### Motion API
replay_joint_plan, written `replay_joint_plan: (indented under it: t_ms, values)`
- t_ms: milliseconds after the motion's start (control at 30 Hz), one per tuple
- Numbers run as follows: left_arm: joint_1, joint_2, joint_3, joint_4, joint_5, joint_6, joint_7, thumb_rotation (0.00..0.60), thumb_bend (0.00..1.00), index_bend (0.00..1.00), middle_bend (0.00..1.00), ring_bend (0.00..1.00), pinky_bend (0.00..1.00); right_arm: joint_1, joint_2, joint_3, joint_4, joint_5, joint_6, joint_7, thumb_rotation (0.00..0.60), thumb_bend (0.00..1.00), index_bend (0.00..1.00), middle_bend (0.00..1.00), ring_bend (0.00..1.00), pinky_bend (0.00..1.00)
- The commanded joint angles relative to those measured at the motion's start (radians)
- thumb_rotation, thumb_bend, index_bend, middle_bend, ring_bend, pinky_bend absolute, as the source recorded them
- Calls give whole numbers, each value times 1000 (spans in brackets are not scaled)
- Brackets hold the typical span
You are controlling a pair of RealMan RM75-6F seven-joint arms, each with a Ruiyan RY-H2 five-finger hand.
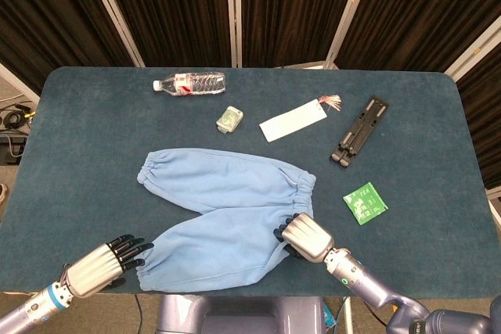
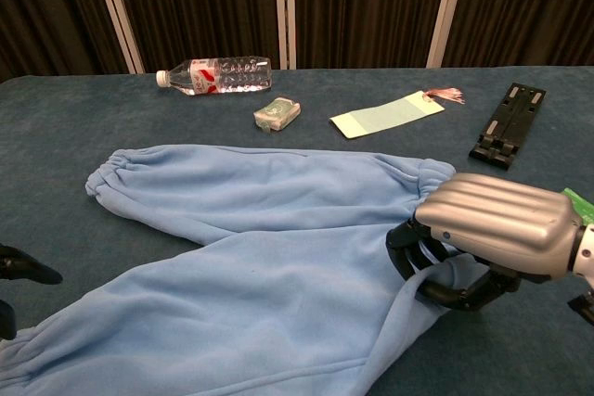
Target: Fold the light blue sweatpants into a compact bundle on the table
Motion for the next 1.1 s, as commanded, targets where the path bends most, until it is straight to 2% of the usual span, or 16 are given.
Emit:
replay_joint_plan:
  t_ms: [33,300,600,767,933,1100]
  values:
    - [-2,-59,19,73,1,33,-52,600,84,392,151,181,253,1,0,-1,-1,4,0,-3,600,540,691,638,604,631]
    - [-8,-116,60,147,-5,19,-69,600,84,392,151,181,253,-1,1,-2,-3,17,10,0,600,541,692,640,606,632]
    - [-16,-175,68,202,-39,7,-78,600,109,393,151,180,253,-1,4,-5,-2,21,22,11,600,542,692,641,607,634]
    - [-24,-189,79,209,-48,-4,-80,600,219,399,151,181,270,1,4,-5,-2,23,23,15,600,542,692,641,607,634]
    - [-31,-195,67,200,-78,16,-111,600,402,426,156,188,279,4,9,-7,-8,20,26,20,600,543,693,641,607,634]
    - [-37,-187,53,185,-106,38,-140,600,446,448,174,206,295,6,23,-8,-18,21,28,24,600,544,693,641,607,634]
